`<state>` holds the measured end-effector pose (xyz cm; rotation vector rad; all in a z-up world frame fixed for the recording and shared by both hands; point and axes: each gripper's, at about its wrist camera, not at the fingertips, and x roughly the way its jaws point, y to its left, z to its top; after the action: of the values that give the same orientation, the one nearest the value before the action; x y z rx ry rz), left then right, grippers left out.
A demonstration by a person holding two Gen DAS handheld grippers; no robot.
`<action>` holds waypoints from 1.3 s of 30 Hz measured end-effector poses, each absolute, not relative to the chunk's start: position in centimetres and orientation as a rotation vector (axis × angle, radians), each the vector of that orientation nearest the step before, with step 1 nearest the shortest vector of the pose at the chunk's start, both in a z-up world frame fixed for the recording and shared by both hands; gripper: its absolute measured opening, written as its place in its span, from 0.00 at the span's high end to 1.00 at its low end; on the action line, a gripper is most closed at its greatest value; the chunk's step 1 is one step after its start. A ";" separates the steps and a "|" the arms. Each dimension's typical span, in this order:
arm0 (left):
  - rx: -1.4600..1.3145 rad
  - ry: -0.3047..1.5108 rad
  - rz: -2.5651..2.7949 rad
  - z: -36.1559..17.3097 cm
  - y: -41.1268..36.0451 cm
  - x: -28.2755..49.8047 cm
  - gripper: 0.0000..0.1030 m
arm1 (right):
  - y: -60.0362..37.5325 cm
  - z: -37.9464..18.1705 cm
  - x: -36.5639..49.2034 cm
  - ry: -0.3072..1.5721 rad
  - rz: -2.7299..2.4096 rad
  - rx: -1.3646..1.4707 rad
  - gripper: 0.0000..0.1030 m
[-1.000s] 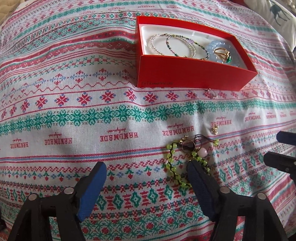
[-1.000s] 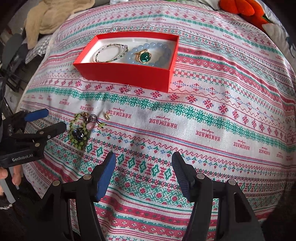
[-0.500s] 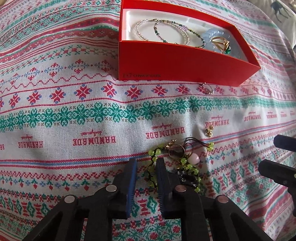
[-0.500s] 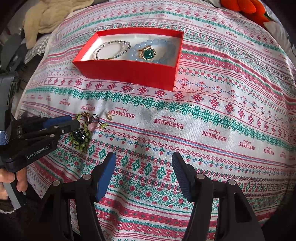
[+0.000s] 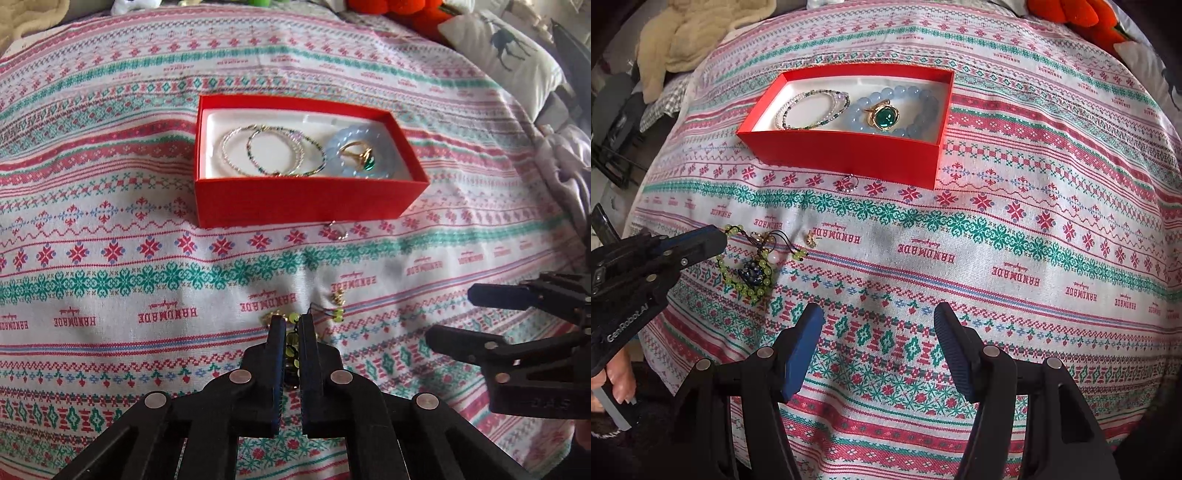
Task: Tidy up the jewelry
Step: 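Grasp the black beaded ring with the right tool while the left tool holds the strand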
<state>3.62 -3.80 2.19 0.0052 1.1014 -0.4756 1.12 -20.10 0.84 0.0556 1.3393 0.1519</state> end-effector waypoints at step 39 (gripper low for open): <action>-0.048 1.081 -0.321 3.3 4.2 3.5 0.99 | -9.1 -2.5 4.2 1.394 0.267 -0.004 0.67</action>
<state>3.47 4.15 3.26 -0.0478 1.0811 -0.3211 4.21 -9.11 -2.46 -0.0039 1.3942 0.2668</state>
